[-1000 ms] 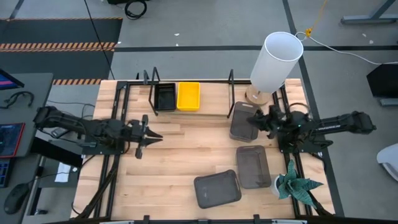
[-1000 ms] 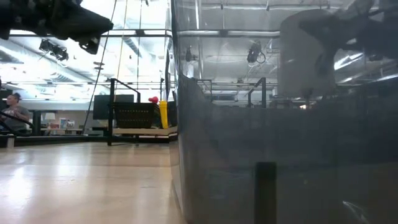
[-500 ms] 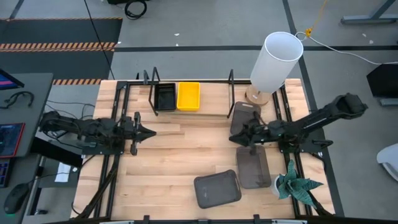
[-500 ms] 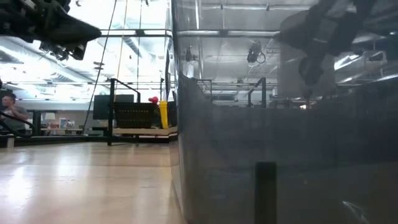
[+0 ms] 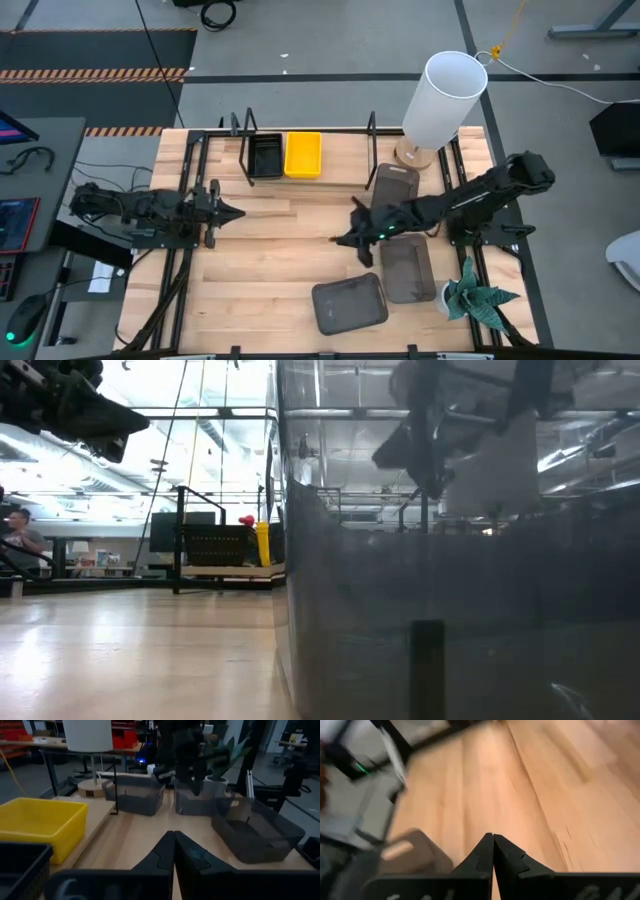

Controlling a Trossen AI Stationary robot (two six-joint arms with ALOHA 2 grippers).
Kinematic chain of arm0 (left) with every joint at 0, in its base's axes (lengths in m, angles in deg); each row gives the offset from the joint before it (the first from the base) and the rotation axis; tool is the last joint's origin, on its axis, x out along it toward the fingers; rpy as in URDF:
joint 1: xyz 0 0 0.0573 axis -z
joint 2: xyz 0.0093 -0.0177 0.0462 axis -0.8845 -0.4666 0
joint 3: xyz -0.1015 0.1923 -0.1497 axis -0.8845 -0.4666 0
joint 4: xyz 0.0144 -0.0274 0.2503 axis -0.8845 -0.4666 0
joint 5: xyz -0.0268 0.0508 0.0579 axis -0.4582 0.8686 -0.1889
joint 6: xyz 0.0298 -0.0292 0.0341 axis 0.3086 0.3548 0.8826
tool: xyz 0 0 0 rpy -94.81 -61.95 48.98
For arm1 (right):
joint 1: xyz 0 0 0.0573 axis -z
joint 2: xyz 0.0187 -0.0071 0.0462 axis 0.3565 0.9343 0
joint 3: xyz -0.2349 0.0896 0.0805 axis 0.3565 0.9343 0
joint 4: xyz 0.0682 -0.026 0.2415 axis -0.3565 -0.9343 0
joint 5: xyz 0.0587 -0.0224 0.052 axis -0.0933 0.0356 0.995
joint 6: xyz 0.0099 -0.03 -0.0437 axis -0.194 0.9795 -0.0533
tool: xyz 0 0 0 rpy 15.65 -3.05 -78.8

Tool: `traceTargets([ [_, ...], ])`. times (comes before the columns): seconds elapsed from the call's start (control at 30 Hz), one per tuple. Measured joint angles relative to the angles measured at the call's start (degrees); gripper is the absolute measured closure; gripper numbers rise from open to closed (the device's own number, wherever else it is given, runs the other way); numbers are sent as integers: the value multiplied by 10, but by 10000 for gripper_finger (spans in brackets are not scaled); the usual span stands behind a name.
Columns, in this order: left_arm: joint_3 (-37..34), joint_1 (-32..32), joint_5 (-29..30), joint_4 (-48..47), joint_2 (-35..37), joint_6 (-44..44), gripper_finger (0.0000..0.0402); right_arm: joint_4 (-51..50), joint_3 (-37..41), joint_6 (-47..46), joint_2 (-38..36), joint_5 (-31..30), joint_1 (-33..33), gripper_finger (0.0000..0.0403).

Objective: Stack baskets on shelf by color
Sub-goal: Stack the top right gray transparent bin on the middle gray transparent bin

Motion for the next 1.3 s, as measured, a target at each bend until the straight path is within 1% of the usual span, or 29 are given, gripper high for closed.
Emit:
traceTargets([
  [0.13, 0, 0, 1, -19, 44, 30, 390, -207, -94, -11, 19, -45, 0, 389],
  [0.2, 0, 0, 8, -26, 67, 51, 390, -298, -127, -15, 20, -69, -1, 386],
  [0.3, 1, -1, 17, -35, 71, 77, 390, -386, -159, -35, 16, -93, -2, 374],
  [0.43, -5, 0, 18, -25, 71, 95, 390, -510, -185, -69, 15, -105, 12, 340],
  [0.57, -29, 0, 17, 45, 69, 107, 390, -591, -189, -71, 20, -107, 29, 290],
  [0.73, -74, 0, 17, 95, 69, 115, 390, -658, -190, -70, 21, -114, 43, 238],
  [0.8, -88, 0, 17, 114, 69, 115, 390, -672, -190, -70, 21, -122, 47, 224],
  [0.9, -105, 0, 17, 150, 69, 122, 390, -680, -188, -55, 21, -124, 50, 215],
  [1.03, -120, 0, 16, 173, 67, 120, 388, -666, -178, -36, 33, -98, 66, 219],
  [1.1, -120, 0, 17, 167, 63, 116, 386, -664, -178, -23, 46, -102, 73, 228],
  [1.2, -120, 0, 17, 170, 62, 92, 381, -659, -177, 6, 69, -108, 82, 245],
  [1.3, -120, 0, 17, 168, 60, 62, 378, -651, -177, 29, 98, -87, 92, 270],
])
